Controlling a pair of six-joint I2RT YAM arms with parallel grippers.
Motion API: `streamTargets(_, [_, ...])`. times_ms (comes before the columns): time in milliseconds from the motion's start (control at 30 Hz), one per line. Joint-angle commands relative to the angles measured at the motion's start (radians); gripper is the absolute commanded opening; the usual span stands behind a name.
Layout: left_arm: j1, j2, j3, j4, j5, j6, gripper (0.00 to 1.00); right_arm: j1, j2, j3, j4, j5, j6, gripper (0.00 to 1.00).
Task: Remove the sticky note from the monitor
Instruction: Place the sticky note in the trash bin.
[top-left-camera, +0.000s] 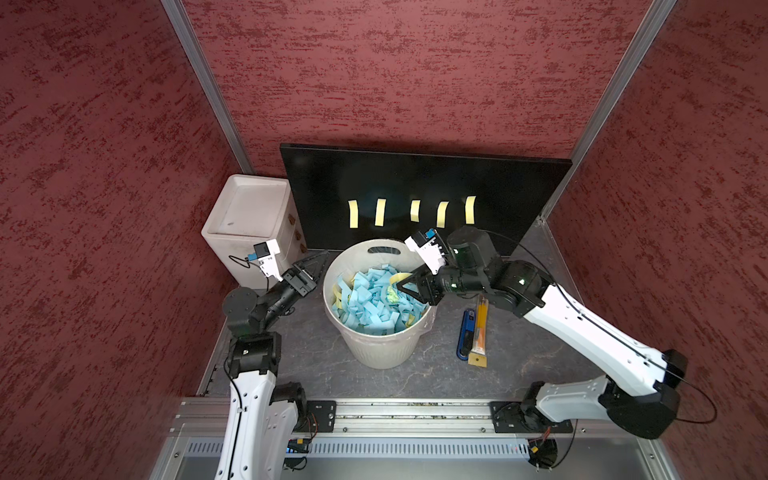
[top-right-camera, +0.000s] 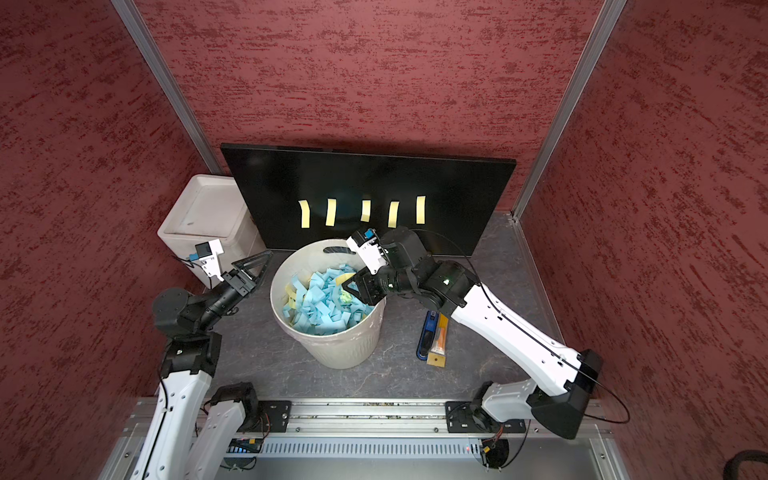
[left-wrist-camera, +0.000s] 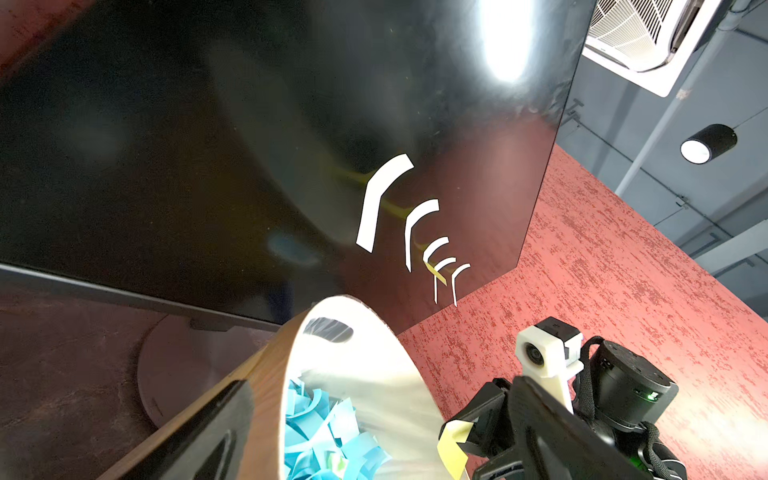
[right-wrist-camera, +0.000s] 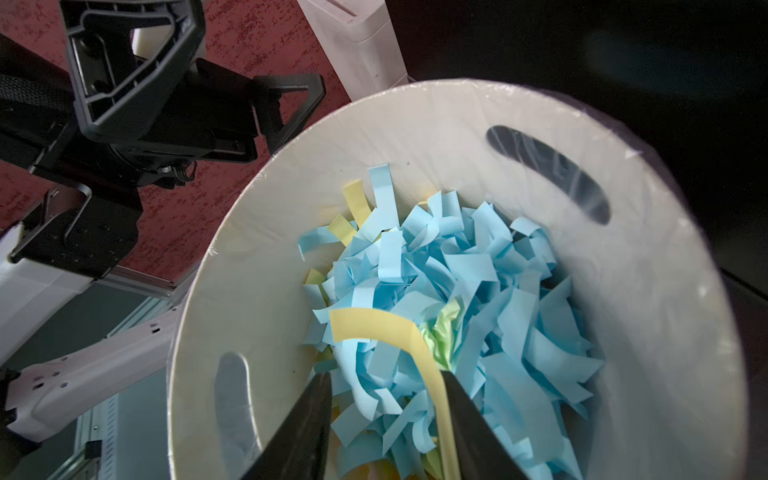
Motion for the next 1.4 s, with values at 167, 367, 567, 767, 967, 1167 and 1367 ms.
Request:
streamTargets(167, [0.012,-0.007,0.017,-0.042,-0.020,0.016,1.00,0.008,-0.001,0.066,-0.055,0.084,-0.043,0.63])
streamTargets(367, [0.015,-0.011,0.008,-0.049,-0.027,0.020,1.00,0.008,0.012,0.097,-0.076,0.091,-0.064,0.70])
streamTargets(567, [0.016,-0.015,0.011,-0.058,-0.028,0.019,1.00,0.008,0.039,0.114,-0.087,0.062,-0.066,0.70])
streamTargets(767, [0.016,-0.038,0.034,-0.065,-0.007,0.022,1.00,0.008,0.059,0.115,-0.060,0.009,-0.049,0.69])
streamTargets(967, [-0.005,-0.037,0.113,-0.136,0.034,0.056,0.98,0.008,0.072,0.112,-0.002,-0.077,-0.007,0.70])
streamTargets(1167, [-0.081,-0.014,0.209,-0.271,0.029,0.125,0.87,0.008,0.068,0.097,0.081,-0.154,0.053,0.70])
streamTargets(1367, [-0.193,0.059,0.274,-0.366,0.001,0.177,0.75,0.008,0.051,0.070,0.163,-0.198,0.115,0.72])
